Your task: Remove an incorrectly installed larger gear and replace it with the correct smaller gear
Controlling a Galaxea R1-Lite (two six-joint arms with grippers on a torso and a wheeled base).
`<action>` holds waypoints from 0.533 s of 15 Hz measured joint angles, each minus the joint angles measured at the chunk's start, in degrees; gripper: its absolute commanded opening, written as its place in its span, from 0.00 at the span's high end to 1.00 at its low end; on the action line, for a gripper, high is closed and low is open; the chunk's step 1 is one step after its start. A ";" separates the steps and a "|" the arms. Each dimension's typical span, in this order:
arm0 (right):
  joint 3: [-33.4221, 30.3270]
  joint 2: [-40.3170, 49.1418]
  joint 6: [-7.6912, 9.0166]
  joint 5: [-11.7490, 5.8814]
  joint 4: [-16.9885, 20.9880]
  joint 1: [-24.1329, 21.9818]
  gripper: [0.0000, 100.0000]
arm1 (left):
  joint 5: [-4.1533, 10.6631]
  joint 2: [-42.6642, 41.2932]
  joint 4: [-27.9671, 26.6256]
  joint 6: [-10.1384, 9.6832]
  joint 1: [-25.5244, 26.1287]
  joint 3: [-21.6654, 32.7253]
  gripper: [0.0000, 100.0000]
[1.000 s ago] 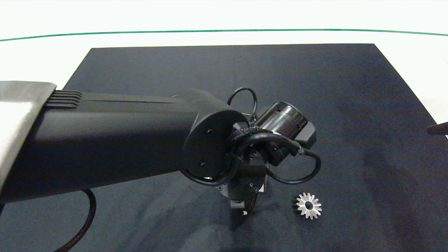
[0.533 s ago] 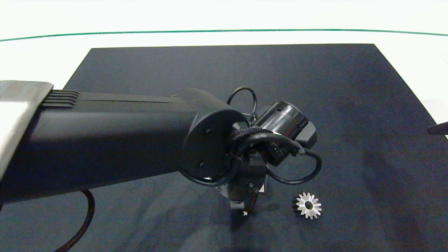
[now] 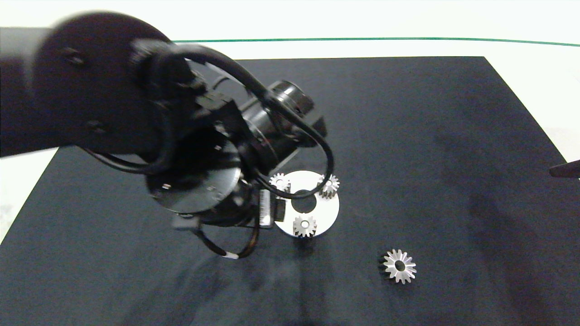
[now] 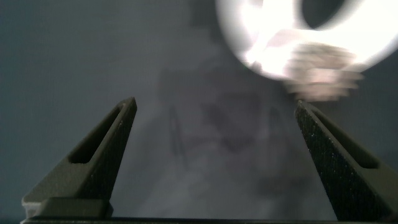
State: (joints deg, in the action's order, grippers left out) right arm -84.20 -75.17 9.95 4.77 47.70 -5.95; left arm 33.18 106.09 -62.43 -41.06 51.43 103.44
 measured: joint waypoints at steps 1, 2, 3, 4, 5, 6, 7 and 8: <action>0.30 0.00 0.13 -0.04 0.01 0.46 0.00 | 0.00 -3.01 -2.65 -1.39 -1.77 -0.24 0.00; 0.49 -0.02 0.27 -0.04 0.01 0.85 0.00 | 0.00 -6.57 -4.74 -2.55 -3.75 -1.04 0.00; 0.66 -0.02 0.55 -0.06 0.00 1.22 0.00 | 0.00 -10.05 -5.64 -3.18 -5.66 -2.52 0.00; 0.83 -0.02 0.79 -0.09 0.04 1.51 0.00 | 0.02 -13.79 -5.95 -3.54 -7.83 -4.85 0.00; 1.10 -0.05 1.02 -0.17 0.11 1.88 0.00 | 0.02 -17.02 -5.35 -2.60 -10.20 -6.94 0.00; 1.29 -0.05 1.05 -0.39 0.11 2.38 0.00 | -0.02 -20.18 -4.08 -0.39 -13.02 -8.81 0.00; 1.51 -0.05 1.02 -0.52 0.09 3.17 0.00 | -0.13 -22.66 -2.38 1.40 -15.02 -10.63 0.00; 1.68 -0.07 1.01 -0.52 0.04 3.80 0.00 | -0.26 -24.52 -0.11 2.58 -16.30 -12.24 0.00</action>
State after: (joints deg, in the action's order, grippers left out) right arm -82.52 -75.24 10.96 4.24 47.74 -2.15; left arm 32.93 81.58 -62.54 -38.47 35.13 91.20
